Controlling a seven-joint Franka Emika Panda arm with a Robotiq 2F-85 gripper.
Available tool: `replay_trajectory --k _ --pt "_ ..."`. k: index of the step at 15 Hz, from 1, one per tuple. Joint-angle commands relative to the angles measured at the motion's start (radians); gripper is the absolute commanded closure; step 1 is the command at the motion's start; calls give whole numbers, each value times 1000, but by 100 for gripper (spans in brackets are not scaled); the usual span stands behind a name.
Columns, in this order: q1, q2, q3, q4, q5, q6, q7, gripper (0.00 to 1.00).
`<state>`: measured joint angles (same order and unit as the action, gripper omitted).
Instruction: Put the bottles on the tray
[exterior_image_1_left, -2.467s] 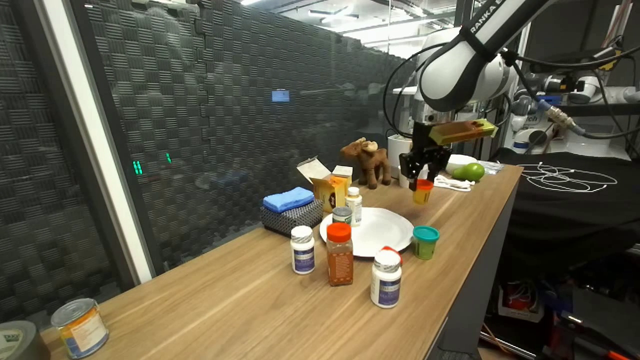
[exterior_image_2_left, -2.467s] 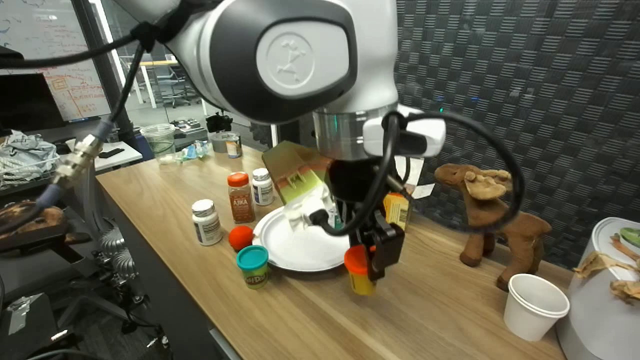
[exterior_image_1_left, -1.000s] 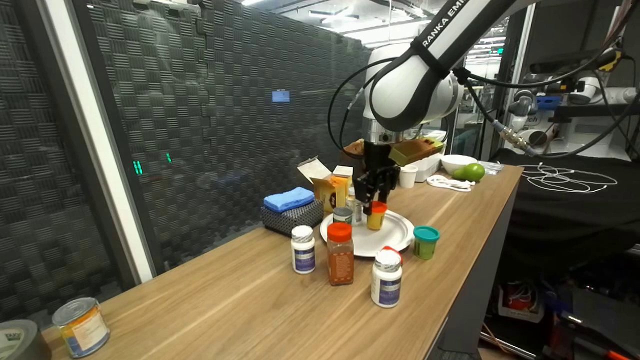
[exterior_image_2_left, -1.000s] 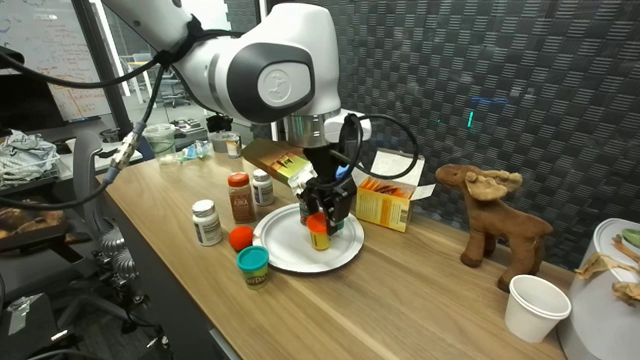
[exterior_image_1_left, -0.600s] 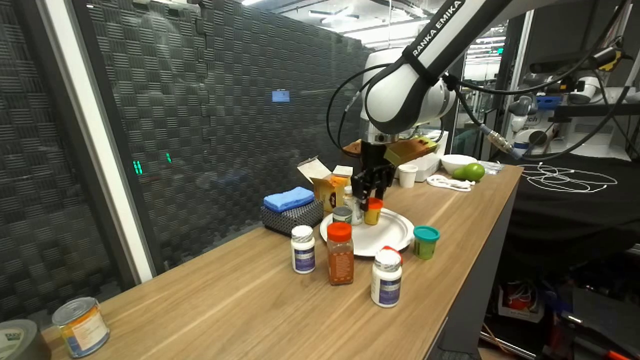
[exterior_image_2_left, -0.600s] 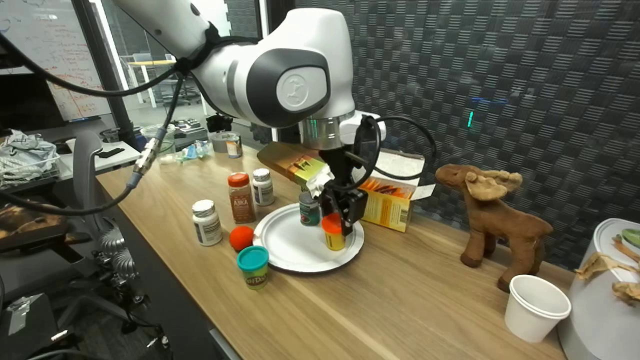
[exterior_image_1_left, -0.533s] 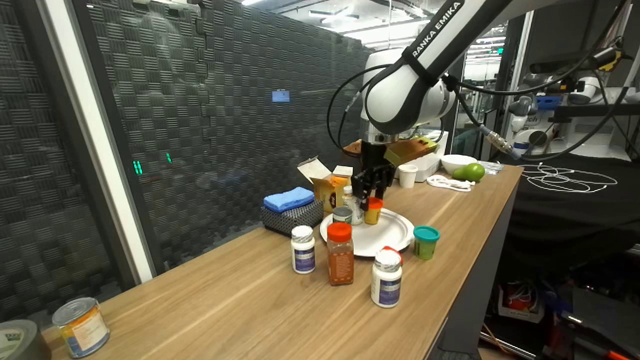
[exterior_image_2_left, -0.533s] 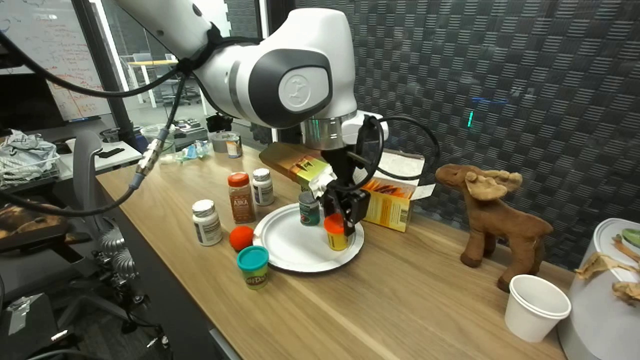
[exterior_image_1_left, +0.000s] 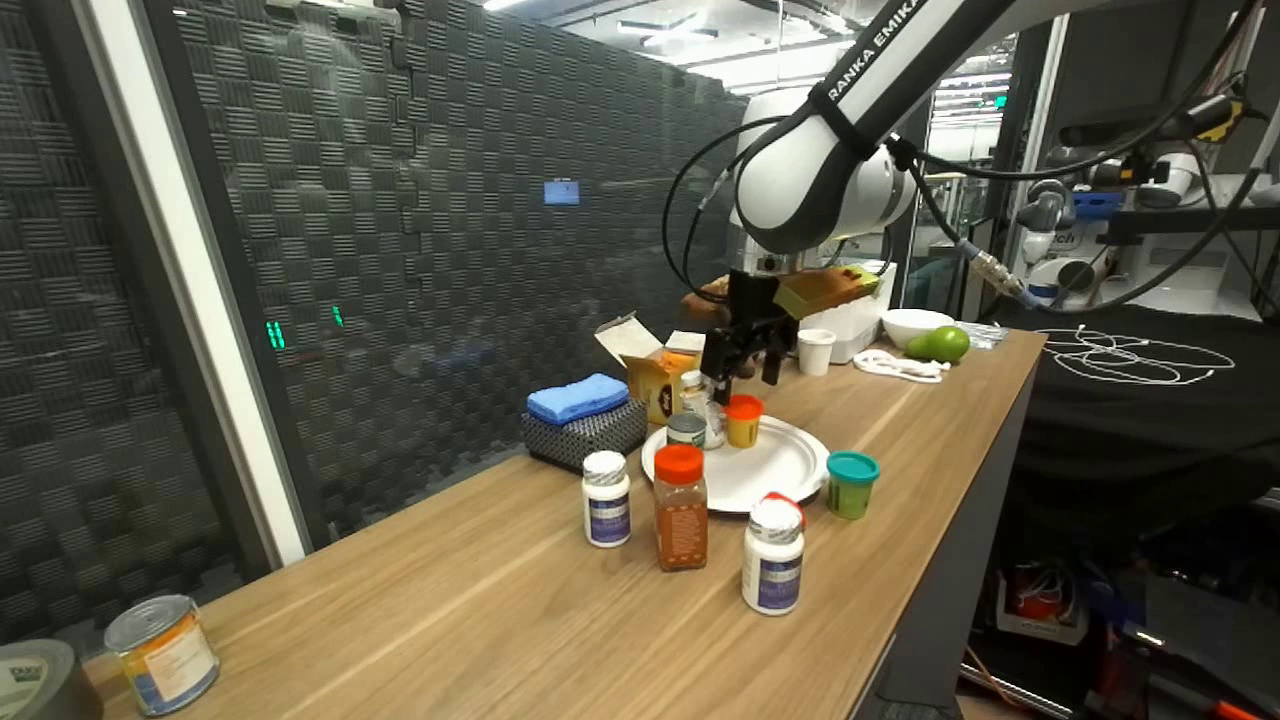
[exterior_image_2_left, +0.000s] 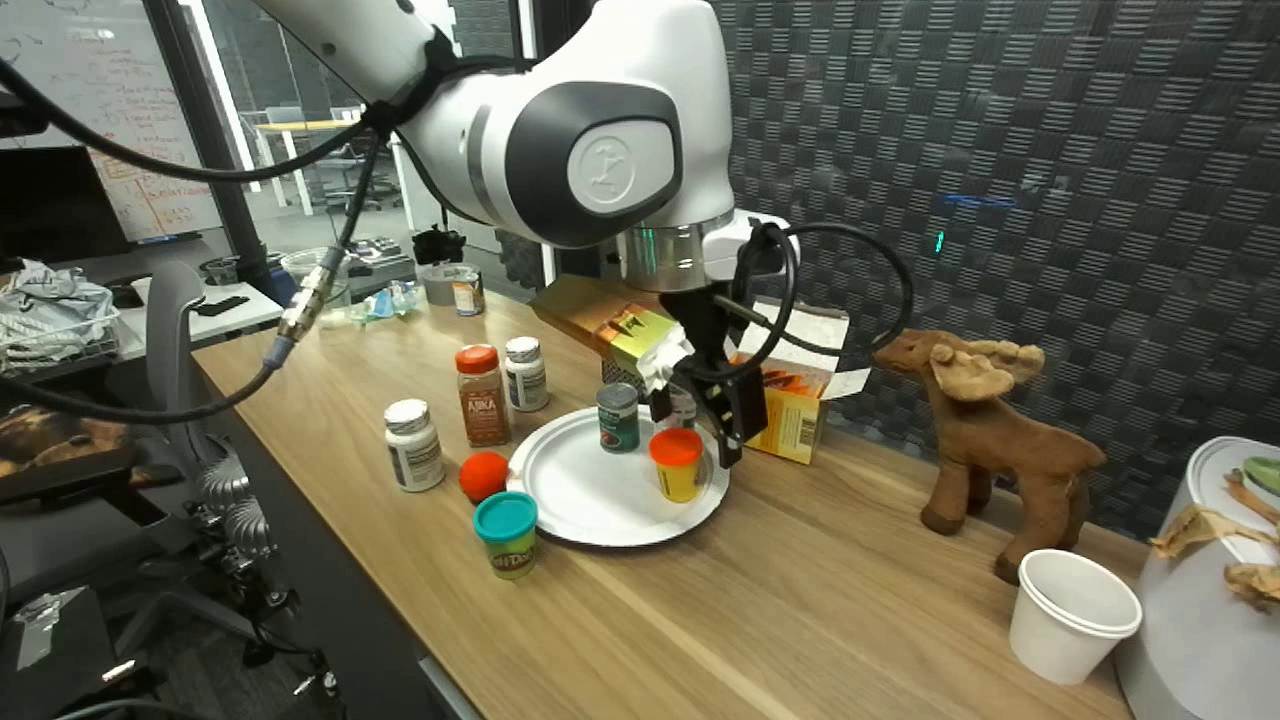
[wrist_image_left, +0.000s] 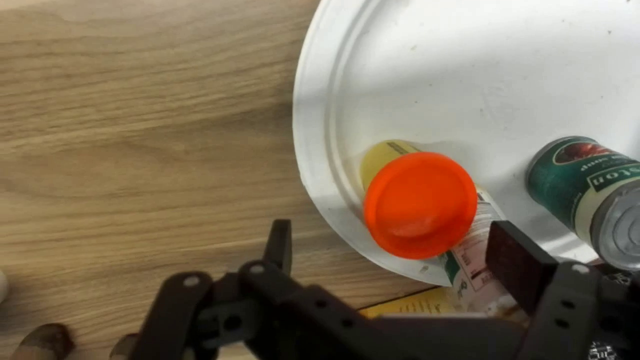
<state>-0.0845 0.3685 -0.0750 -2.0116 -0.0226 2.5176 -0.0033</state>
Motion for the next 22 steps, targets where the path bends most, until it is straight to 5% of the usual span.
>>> replay_trajectory --k 1,6,12,22 --pt "-16 -99 7 -53 25 -6 -31 0" --pt "-21 -268 13 -171 113 -127 -32 0" --pt "0 -431 4 -355 56 -201 100 0" --pt "41 -388 51 -457 -52 -166 366 0"
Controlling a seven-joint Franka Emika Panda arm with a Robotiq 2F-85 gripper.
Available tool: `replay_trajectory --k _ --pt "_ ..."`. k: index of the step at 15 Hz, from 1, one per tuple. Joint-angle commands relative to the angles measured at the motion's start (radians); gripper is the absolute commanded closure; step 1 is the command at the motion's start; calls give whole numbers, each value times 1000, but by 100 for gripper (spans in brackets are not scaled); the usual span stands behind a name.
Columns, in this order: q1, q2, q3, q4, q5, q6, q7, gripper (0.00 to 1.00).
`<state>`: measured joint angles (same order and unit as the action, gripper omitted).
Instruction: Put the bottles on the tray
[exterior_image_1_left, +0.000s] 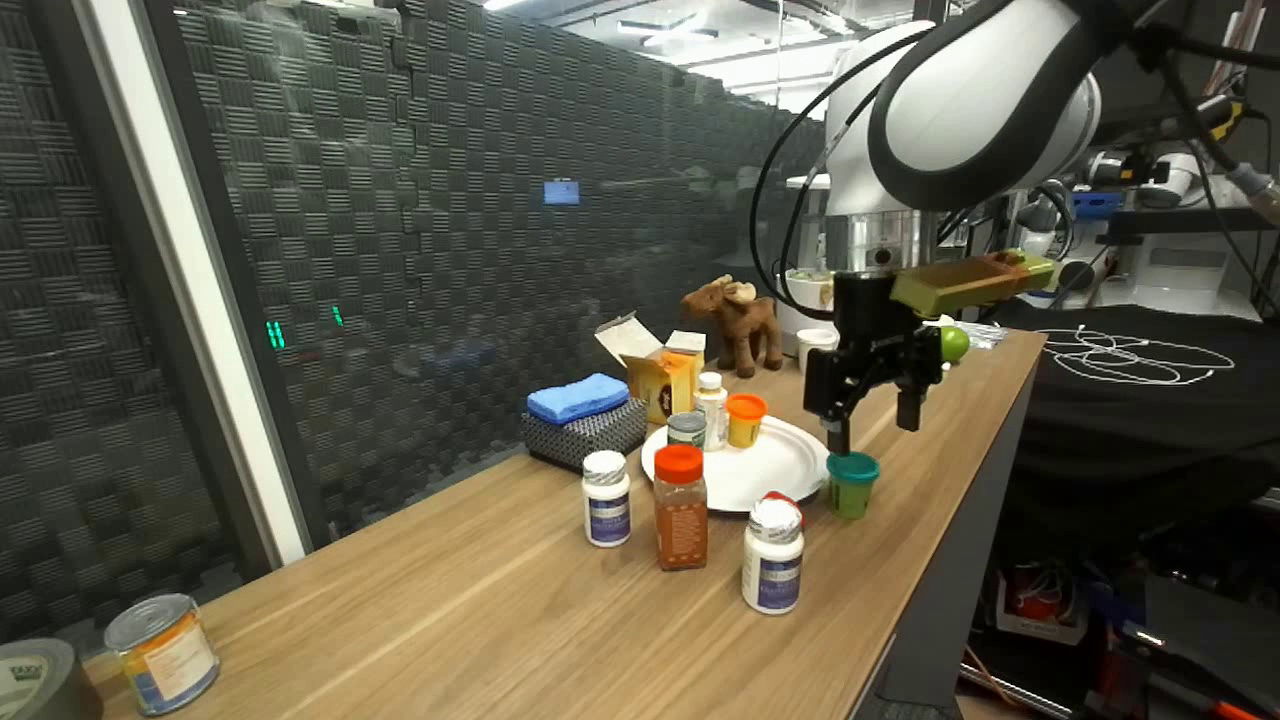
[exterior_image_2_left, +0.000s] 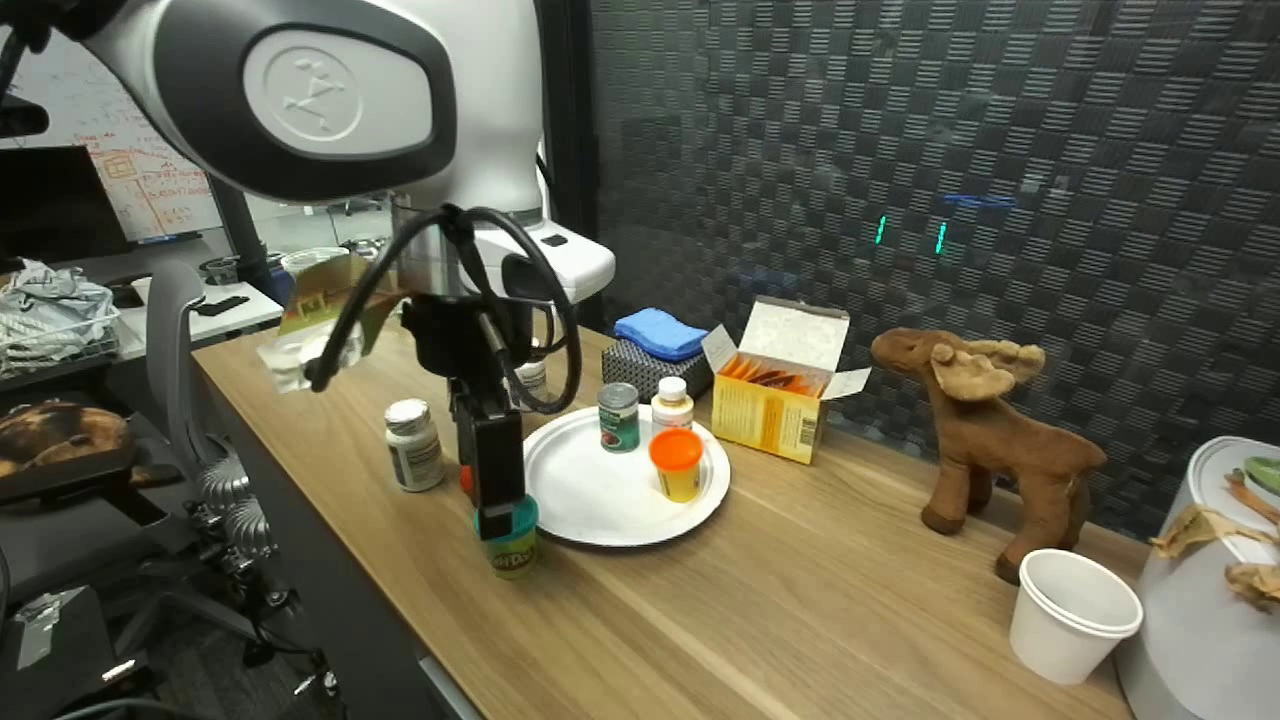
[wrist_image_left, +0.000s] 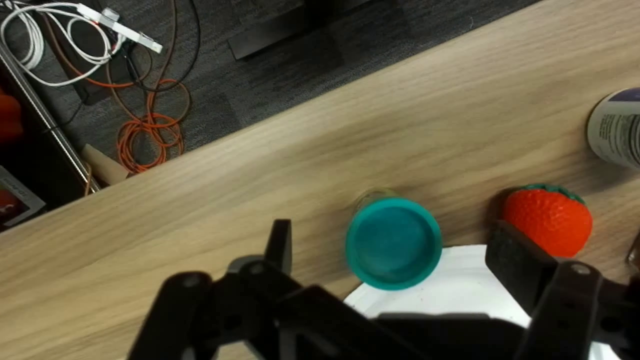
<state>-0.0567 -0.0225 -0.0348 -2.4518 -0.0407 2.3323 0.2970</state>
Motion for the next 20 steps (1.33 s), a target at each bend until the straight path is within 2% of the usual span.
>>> replay_trajectory --k 1,10,11,12,16,18,20 --pt "18 13 14 -19 -45 28 80 0" --pt "29 109 -6 4 -33 171 129 0" --pt "29 111 -10 5 -30 175 132 25" --pt "29 113 -14 5 -30 179 139 26" --pt "21 69 -33 -20 -17 158 152 58" --pt "17 29 -44 -36 -23 141 166 71" --pt "13 -14 -50 -38 -32 106 175 72"
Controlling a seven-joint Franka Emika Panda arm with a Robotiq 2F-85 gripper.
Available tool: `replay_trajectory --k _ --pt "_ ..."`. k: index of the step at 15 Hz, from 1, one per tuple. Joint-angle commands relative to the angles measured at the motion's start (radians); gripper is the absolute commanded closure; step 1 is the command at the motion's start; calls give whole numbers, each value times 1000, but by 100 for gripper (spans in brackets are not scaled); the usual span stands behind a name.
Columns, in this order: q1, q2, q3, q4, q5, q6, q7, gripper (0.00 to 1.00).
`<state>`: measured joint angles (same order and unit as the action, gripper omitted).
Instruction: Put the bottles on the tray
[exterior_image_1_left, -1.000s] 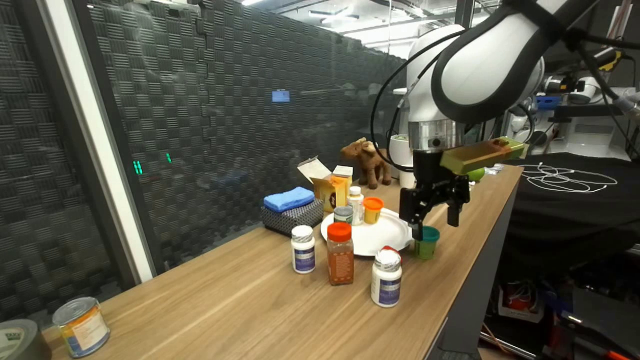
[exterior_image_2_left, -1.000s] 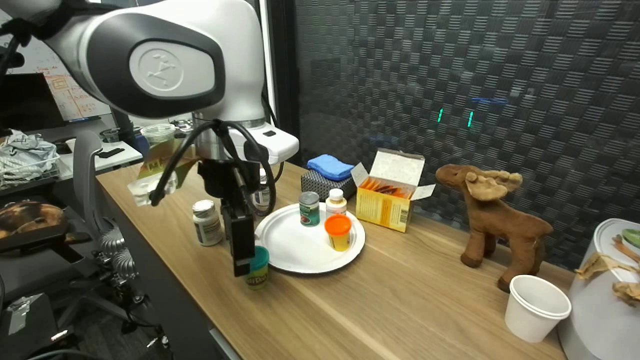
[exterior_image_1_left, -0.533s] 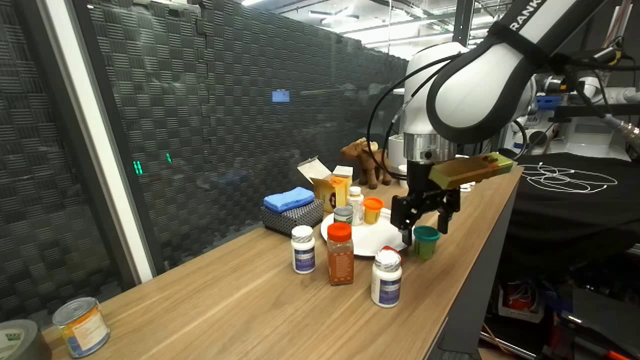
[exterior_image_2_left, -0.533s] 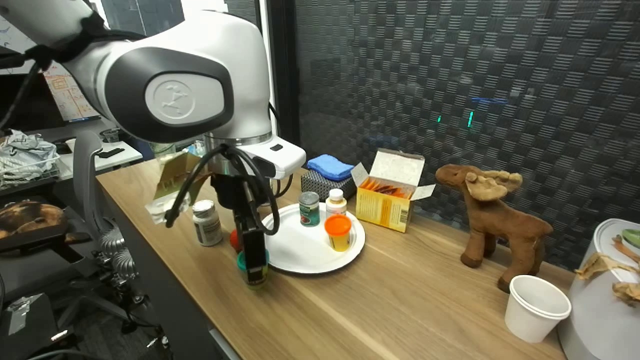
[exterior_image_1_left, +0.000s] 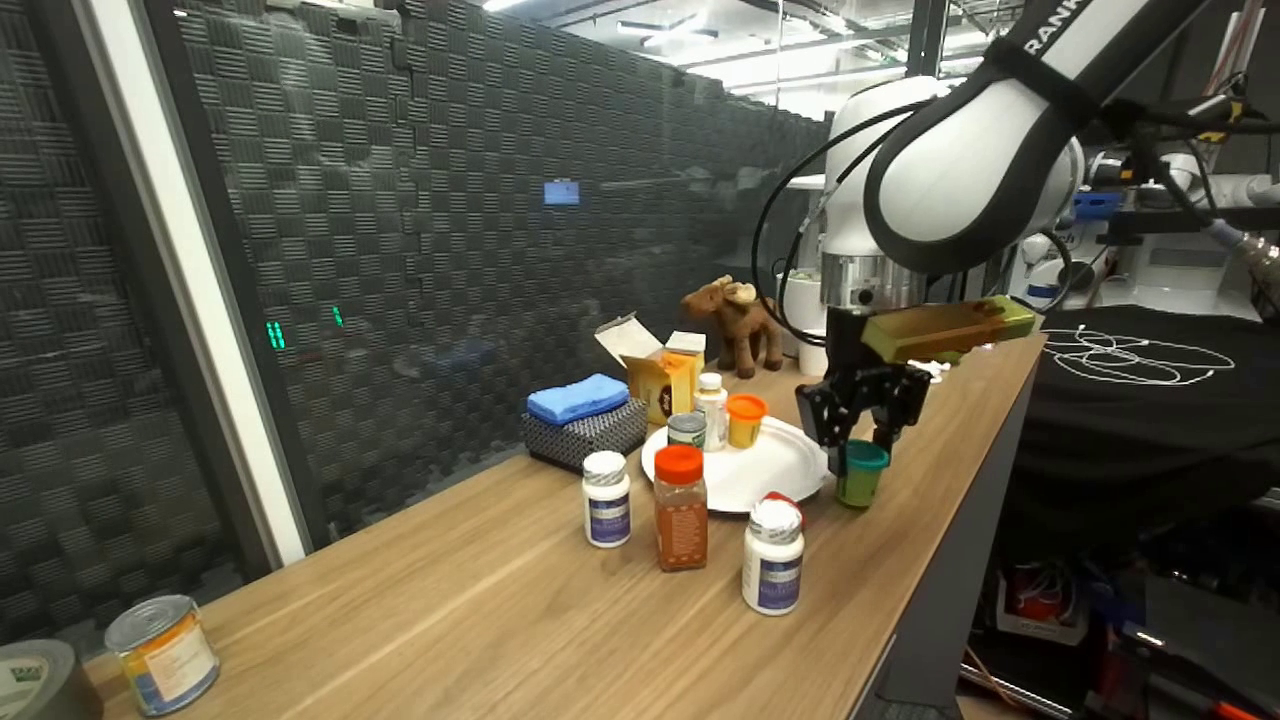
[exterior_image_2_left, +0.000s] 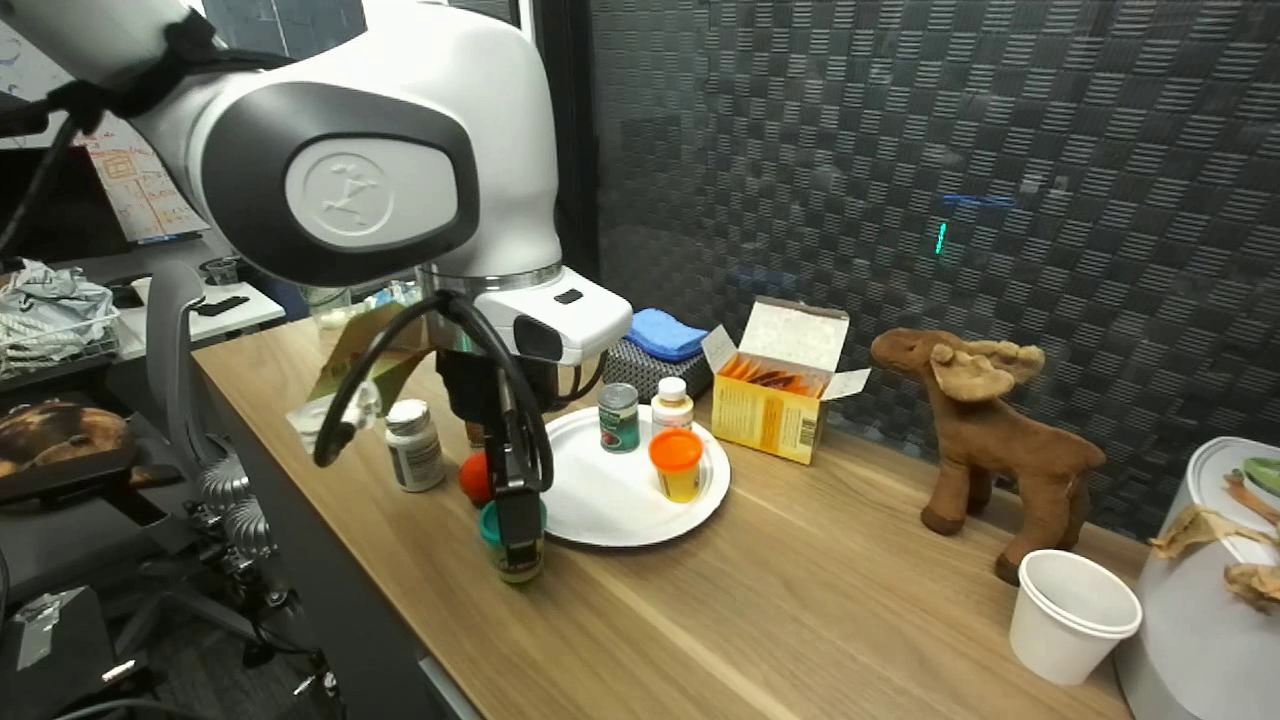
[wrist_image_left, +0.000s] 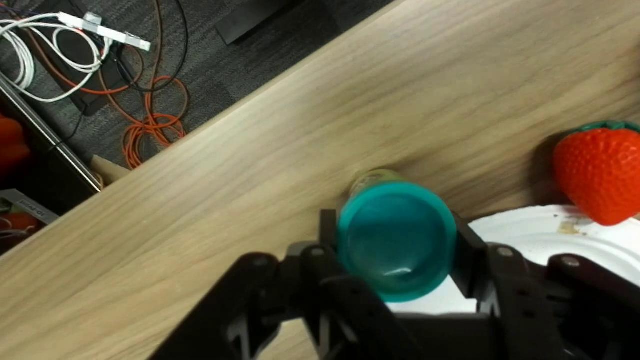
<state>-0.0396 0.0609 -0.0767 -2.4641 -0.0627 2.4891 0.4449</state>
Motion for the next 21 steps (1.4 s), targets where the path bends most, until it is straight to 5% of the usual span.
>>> replay_trajectory --k 1,6,12,21 --pt "-6 -121 -9 -21 -27 -73 36 72" --pt "-5 -124 16 74 13 -125 -39 72" --pt "13 41 45 193 11 -102 -103 72" --pt "29 256 -4 370 -31 -68 -78 72"
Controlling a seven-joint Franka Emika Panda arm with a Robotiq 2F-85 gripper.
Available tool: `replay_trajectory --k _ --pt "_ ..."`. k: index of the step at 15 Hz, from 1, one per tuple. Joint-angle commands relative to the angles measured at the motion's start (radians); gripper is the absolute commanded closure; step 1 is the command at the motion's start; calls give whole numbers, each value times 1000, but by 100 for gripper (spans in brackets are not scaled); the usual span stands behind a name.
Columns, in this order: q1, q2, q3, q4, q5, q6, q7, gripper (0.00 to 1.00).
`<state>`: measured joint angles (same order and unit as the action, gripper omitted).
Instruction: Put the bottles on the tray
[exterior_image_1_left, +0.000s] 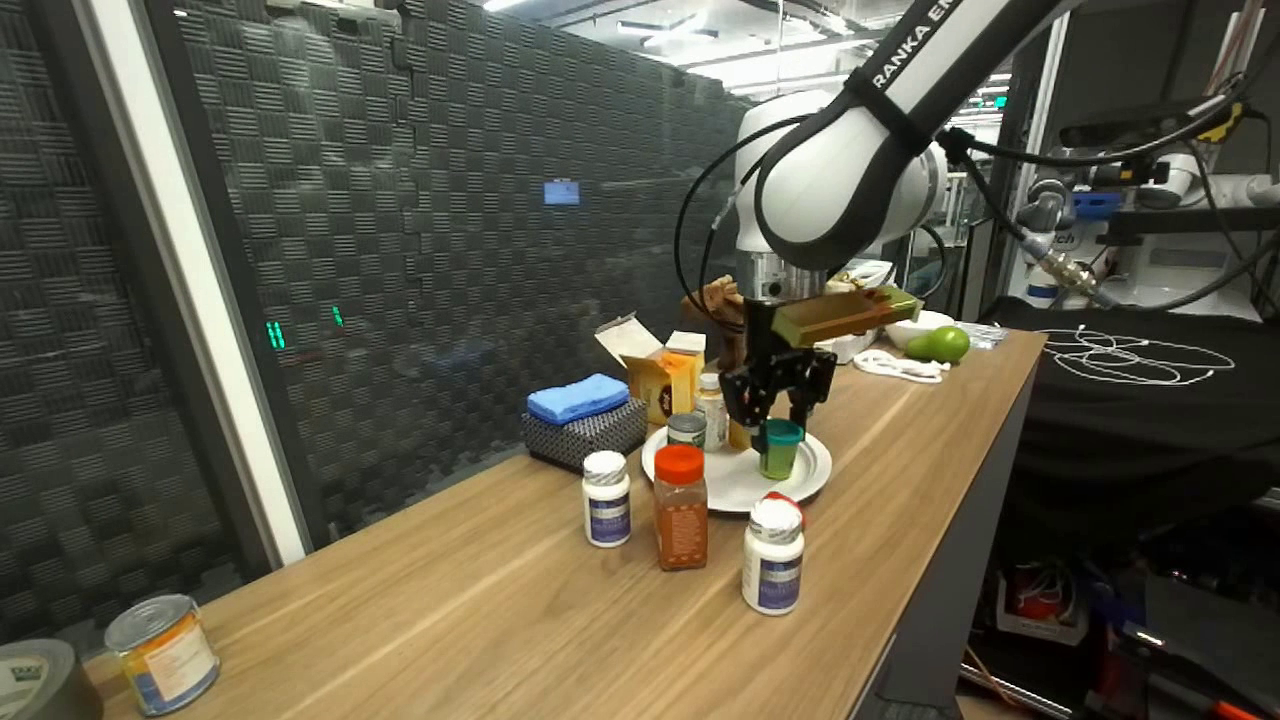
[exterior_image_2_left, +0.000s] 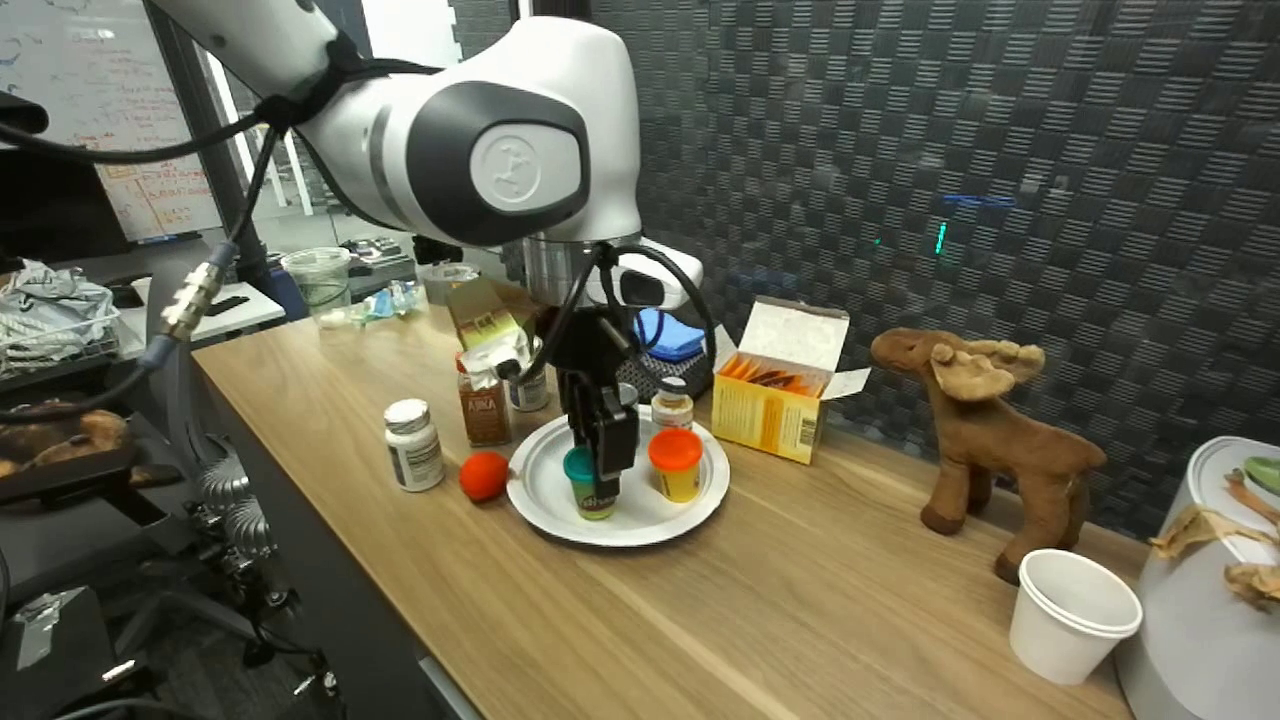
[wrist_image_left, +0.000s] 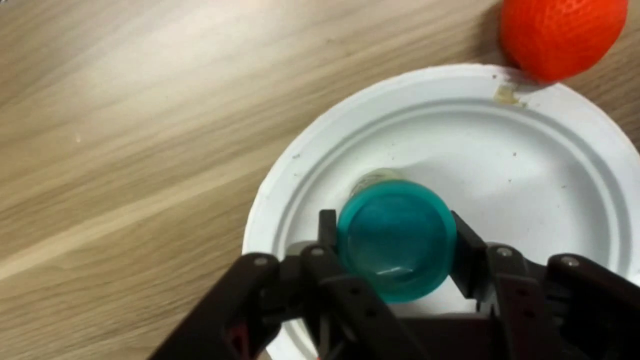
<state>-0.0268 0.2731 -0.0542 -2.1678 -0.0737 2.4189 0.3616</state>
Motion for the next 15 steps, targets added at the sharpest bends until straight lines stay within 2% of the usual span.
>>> replay_trajectory --k 1,5,15 --pt "17 53 -31 88 -18 1 5 72" --pt "27 64 -52 107 -41 3 8 72" --pt "22 48 -68 65 -73 12 -18 72"
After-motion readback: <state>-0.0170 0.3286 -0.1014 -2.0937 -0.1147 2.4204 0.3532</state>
